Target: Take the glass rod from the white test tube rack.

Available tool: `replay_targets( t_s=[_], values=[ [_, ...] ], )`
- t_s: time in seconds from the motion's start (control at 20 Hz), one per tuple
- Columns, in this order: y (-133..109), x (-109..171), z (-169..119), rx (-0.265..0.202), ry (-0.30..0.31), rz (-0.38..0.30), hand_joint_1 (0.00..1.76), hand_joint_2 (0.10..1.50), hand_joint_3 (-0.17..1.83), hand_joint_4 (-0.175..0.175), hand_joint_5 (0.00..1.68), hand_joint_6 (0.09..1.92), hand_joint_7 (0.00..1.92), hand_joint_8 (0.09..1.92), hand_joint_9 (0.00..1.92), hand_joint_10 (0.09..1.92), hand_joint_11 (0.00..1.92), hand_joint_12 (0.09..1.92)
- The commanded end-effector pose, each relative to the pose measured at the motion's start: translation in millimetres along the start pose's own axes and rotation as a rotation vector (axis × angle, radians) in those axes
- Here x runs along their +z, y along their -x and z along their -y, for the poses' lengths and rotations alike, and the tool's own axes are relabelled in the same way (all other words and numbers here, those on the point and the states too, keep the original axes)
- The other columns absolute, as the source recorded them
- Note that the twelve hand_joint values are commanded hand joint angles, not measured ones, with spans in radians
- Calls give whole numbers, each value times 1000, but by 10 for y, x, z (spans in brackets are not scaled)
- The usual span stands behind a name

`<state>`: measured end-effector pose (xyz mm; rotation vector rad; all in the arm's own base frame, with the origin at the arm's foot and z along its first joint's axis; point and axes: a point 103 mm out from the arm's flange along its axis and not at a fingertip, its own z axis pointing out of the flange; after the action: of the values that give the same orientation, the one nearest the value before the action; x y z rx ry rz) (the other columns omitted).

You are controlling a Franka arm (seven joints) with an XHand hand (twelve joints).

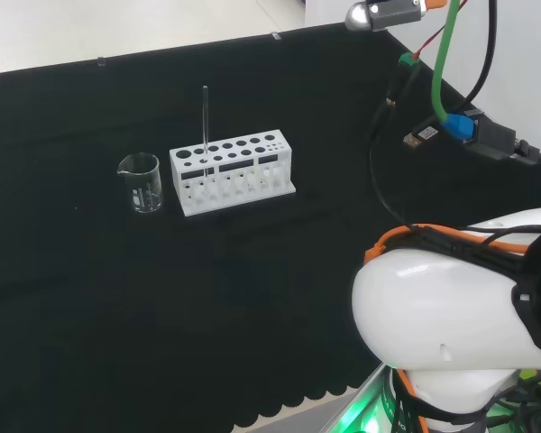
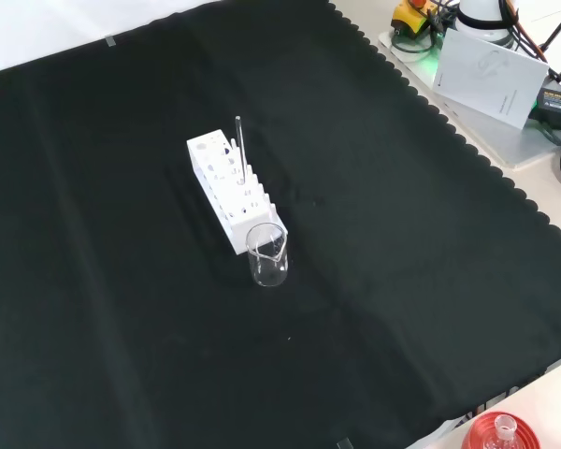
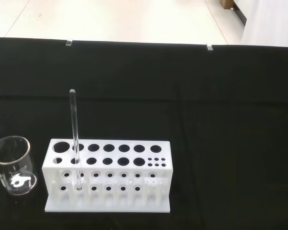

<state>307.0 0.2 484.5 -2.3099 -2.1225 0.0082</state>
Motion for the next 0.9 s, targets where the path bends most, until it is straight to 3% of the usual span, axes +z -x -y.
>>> replay_targets(
  t_s=[0.05, 0.15, 0.25, 0.9],
  values=[
    [346, -584, 523, 120, 31, 94, 495, 671, 472, 104, 198, 161, 244, 144, 296, 93, 277, 360],
    [372, -631, 571, 127, 33, 108, 355, 734, 313, 152, 45, 87, 55, 87, 67, 87, 63, 268],
    [373, -626, 576, 129, 28, 107, 324, 763, 246, 162, 8, 87, 11, 87, 13, 87, 12, 241],
    [358, -568, 519, 128, 12, 88, 320, 789, 194, 154, 0, 87, 0, 87, 23, 87, 0, 246]
  ],
)
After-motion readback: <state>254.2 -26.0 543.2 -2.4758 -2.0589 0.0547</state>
